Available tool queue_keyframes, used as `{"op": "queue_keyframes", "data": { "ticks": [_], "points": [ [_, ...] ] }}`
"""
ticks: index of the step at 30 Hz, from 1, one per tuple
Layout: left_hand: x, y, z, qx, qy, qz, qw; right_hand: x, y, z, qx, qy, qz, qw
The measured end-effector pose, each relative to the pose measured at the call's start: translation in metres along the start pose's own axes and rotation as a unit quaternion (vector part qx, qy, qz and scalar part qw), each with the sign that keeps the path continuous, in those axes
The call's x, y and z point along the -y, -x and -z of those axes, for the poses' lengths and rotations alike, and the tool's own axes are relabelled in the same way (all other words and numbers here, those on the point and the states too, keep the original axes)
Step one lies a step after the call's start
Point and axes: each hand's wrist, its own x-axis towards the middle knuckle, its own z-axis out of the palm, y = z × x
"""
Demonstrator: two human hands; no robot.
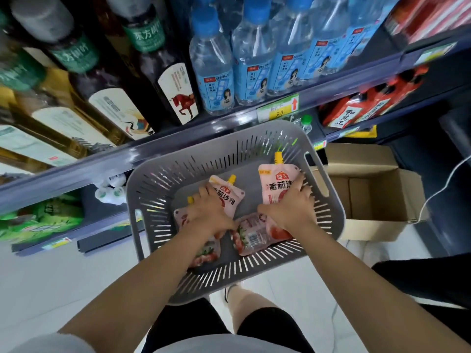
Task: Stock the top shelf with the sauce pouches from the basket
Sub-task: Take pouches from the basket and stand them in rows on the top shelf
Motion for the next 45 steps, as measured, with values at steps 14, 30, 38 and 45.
{"op": "queue_keyframes", "data": {
  "ticks": [14, 30, 38, 45],
  "points": [
    [0.034, 0.101, 0.106, -0.175, 0.100, -0.088, 0.976, 0.061, 0.059, 0.067, -0.134, -0.025, 0.126, 0.983],
    [0.083, 0.242, 0.256, -0.356, 0.342, -0.201, 0.846, 0.209, 0.189, 0.187, -0.360, -0.157, 0.399, 0.829],
    [0.114, 0.252, 0.346, -0.491, 0.406, -0.222, 0.738, 0.268, 0.206, 0.208, -0.333, -0.190, 0.441, 0.811],
    [0.130, 0.180, 0.429, -0.596, 0.404, -0.121, 0.683, 0.327, 0.202, 0.203, -0.323, -0.181, 0.457, 0.809]
  ]
}}
